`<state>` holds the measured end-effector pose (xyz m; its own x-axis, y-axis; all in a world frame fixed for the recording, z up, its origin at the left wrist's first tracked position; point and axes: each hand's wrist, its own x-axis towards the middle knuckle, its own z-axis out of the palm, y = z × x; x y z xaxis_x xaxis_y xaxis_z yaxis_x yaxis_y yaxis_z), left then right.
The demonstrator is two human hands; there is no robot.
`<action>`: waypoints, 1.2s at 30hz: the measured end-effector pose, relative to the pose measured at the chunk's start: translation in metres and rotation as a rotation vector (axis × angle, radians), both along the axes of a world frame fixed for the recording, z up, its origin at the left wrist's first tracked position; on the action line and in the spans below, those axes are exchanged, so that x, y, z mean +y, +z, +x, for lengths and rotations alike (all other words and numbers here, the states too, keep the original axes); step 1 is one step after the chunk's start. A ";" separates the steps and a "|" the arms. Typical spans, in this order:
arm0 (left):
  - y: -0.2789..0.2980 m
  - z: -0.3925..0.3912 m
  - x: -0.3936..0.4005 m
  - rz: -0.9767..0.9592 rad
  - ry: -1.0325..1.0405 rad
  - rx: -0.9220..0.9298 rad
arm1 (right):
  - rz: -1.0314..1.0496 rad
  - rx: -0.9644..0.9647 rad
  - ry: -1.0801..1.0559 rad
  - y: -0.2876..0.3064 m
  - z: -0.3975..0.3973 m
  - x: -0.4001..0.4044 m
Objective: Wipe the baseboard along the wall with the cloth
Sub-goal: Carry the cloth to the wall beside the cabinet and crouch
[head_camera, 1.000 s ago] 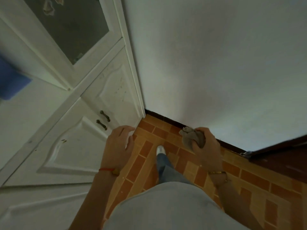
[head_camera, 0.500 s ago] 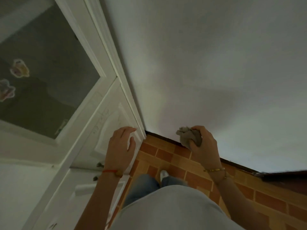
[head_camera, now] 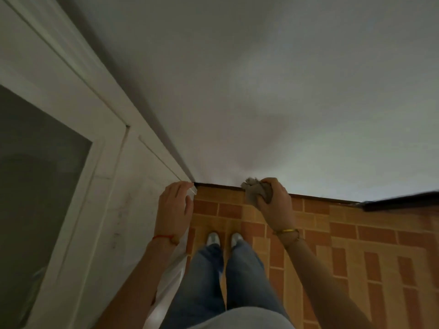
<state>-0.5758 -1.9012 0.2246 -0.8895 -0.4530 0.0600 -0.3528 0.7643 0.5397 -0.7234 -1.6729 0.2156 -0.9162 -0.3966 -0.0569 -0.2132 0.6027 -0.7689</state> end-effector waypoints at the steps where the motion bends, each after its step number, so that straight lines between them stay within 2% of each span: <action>1: -0.012 -0.003 -0.003 0.002 -0.004 -0.013 | 0.011 -0.014 -0.008 -0.013 0.000 -0.003; 8: -0.134 -0.017 -0.010 0.045 0.009 -0.093 | 0.090 -0.117 -0.001 -0.138 -0.008 -0.018; 19: -0.425 -0.037 -0.037 0.080 -0.007 -0.177 | 0.240 -0.154 0.186 -0.417 -0.036 -0.057; 29: -0.692 -0.030 -0.055 0.011 -0.126 -0.227 | 0.248 -0.012 0.385 -0.658 -0.052 -0.118; 32: -0.742 -0.026 -0.055 -0.015 -0.182 -0.225 | 0.192 0.062 0.381 -0.709 -0.054 -0.129; 36: -0.785 -0.018 -0.051 -0.016 -0.084 -0.188 | 0.193 0.135 0.396 -0.753 -0.051 -0.140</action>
<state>-0.5939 -1.9522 -0.5605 -0.9202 -0.3773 -0.1042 -0.3811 0.8029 0.4583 -0.7749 -1.8129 -0.5377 -0.7003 -0.7118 -0.0542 -0.5469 0.5838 -0.6001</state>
